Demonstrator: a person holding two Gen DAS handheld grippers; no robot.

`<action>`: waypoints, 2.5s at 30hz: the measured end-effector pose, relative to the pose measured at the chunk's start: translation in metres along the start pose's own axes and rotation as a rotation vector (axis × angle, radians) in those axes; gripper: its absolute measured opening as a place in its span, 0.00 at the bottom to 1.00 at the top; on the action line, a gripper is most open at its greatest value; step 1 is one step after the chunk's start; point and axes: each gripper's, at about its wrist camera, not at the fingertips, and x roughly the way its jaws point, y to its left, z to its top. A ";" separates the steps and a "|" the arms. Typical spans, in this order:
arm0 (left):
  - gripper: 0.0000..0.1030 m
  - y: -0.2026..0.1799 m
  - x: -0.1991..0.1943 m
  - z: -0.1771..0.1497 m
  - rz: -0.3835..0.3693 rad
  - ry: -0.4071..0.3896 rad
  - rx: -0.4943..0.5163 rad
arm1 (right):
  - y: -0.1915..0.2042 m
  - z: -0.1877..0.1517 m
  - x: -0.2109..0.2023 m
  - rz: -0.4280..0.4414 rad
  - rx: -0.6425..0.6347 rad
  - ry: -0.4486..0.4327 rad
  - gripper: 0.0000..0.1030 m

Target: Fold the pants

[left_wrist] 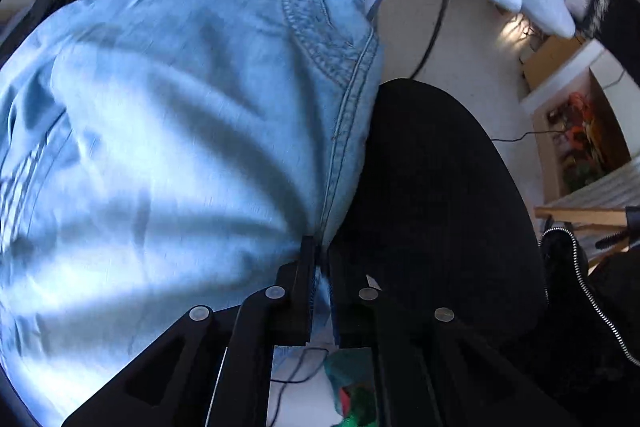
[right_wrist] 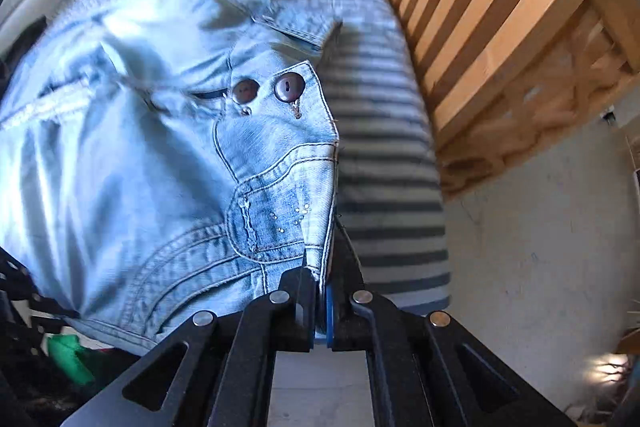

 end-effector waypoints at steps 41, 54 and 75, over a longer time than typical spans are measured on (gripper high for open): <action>0.04 0.287 -0.119 -0.067 0.714 -0.167 -0.256 | 0.210 0.139 0.013 0.191 -0.277 -0.087 0.36; 0.24 0.246 -0.242 -0.175 0.661 -0.321 -0.513 | 0.190 0.092 -0.051 0.086 -0.230 -0.195 0.36; 0.52 0.228 -0.305 -0.561 0.653 -0.354 -1.363 | 0.312 0.049 -0.140 0.108 -0.575 -0.430 0.36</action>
